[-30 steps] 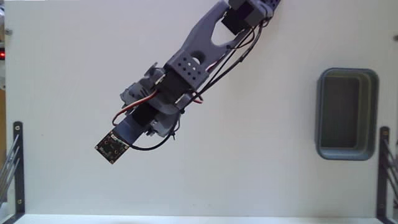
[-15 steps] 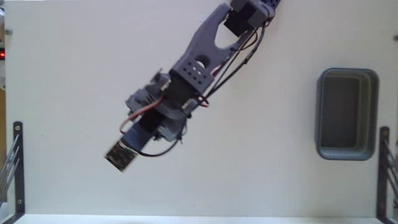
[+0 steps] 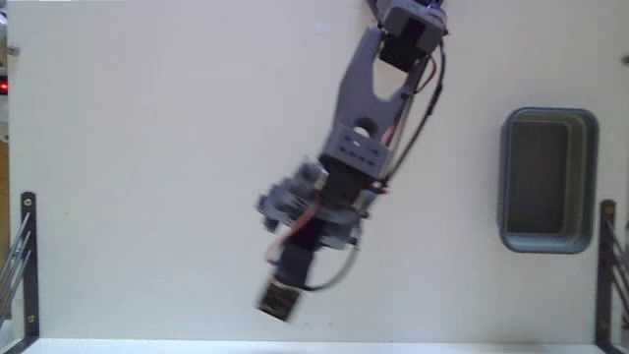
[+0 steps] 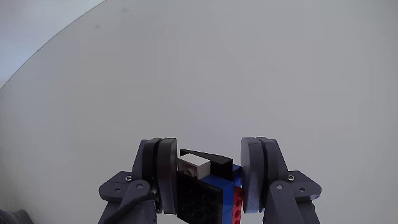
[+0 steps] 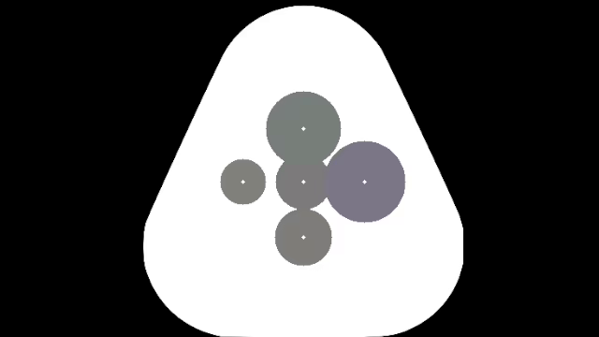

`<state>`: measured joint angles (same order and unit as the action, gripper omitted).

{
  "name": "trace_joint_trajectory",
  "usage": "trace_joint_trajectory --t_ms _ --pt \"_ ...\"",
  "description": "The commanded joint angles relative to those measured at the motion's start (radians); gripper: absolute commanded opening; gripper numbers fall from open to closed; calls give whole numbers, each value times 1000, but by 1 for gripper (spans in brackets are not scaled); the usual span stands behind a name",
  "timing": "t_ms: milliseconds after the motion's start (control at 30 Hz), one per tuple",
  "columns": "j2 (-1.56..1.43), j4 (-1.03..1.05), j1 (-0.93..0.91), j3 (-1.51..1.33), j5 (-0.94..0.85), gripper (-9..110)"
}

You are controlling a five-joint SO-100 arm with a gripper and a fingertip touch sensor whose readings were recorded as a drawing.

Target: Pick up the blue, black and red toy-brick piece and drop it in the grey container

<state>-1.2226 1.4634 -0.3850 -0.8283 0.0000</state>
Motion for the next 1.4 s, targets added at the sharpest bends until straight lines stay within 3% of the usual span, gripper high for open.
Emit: trace_joint_trajectory --t_ms 0,1367 --pt "-135 -5 67 -21 0 49" --pt "-372 -34 926 -287 0 49"
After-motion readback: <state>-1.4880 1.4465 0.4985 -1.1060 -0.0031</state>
